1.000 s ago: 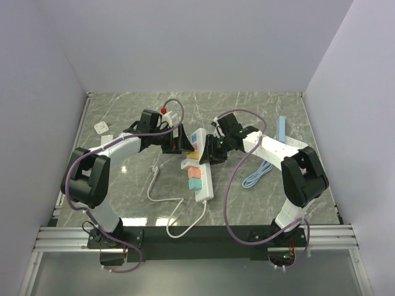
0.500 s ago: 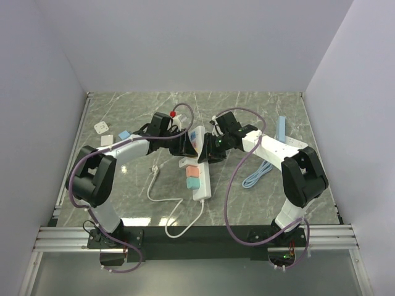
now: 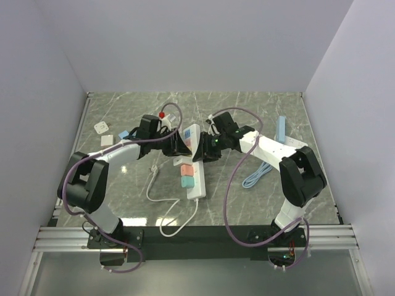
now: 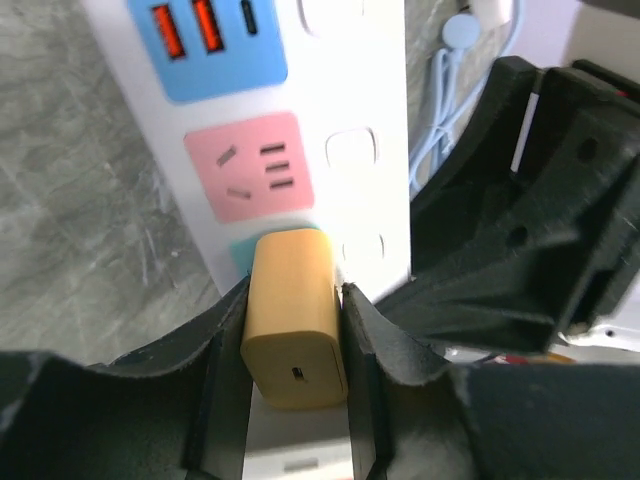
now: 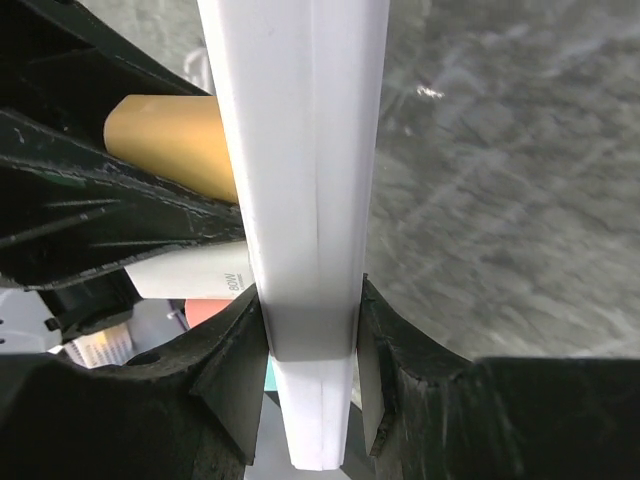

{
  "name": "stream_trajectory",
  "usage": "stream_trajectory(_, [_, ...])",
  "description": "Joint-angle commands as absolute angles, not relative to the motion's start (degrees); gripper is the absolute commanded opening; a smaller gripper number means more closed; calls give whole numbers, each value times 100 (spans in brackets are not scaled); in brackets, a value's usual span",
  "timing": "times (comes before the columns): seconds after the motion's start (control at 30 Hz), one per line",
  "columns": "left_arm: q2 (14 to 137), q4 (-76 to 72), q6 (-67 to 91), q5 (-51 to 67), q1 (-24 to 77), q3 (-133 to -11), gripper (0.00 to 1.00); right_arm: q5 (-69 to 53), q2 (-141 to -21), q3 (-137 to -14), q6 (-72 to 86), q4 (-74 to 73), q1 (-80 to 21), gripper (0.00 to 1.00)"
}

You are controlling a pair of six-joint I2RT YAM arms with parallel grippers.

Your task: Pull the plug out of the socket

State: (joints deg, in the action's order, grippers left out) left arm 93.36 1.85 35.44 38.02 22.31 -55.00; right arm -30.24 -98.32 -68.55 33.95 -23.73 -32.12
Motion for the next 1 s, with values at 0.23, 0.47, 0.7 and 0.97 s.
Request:
stream_trajectory(0.23, [8869, -178, 3851, 3930, 1933, -5510, 1, -3181, -9870, -6873, 3779, -2127, -3085, 0])
stream_trajectory(0.47, [8675, 1117, 3296, 2751, 1443, -5996, 0, -3094, -9765, -6952, 3648, -2276, -3085, 0])
stream_trajectory(0.7, [9253, 1028, 2945, 2944, -332, -5985, 1, -3024, -9571, -6952, 3481, -2461, -3085, 0])
stream_trajectory(0.97, [9940, 669, 3251, 2866, -1028, -6258, 10, -3085, -9545, -6935, 3393, -2487, -3094, 0])
